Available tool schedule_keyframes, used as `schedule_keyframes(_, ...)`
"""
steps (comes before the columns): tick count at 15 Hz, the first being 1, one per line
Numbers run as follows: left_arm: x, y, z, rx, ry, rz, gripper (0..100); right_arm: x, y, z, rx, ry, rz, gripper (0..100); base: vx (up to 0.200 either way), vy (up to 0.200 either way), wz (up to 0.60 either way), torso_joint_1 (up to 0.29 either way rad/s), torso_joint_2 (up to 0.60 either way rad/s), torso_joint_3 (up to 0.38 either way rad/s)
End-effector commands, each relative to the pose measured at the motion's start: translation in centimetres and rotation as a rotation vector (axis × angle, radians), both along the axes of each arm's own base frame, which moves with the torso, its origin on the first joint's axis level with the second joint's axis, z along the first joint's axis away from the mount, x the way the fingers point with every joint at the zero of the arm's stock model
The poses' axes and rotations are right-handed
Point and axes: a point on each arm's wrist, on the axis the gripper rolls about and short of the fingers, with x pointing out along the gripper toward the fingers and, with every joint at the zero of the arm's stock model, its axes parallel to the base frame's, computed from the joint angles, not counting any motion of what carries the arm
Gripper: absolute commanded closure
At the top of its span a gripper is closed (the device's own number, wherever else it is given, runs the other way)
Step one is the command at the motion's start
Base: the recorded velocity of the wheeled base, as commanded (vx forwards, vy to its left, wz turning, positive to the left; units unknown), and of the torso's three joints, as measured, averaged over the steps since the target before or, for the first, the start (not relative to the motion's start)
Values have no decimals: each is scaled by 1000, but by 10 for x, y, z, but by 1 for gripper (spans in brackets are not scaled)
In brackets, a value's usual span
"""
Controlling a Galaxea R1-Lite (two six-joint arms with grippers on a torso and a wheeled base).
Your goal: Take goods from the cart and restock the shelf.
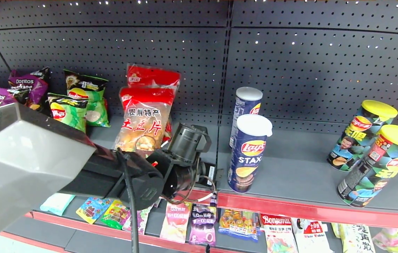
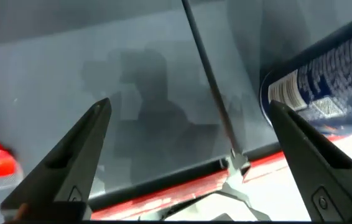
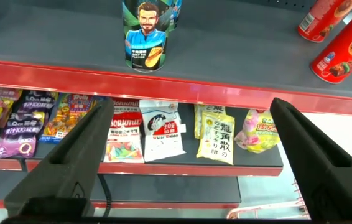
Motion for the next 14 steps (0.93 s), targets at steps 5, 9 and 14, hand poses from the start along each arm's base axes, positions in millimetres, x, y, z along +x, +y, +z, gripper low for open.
schedule_keyframes(5, 4, -4, -6, 8, 0, 7, 0, -1, 0, 0, 0, -10, -4, 0, 0, 0, 0, 0, 0, 0)
schedule_keyframes(9, 6, -10, -3, 0, -15, 5, 0, -2, 0, -1, 0, -12, -3, 0, 0, 0, 0, 0, 0, 0)
schedule_keyframes(14, 6, -14, -5, 1, -14, -3, 0, -2, 0, -1, 0, -13, -4, 0, 0, 0, 0, 0, 0, 0)
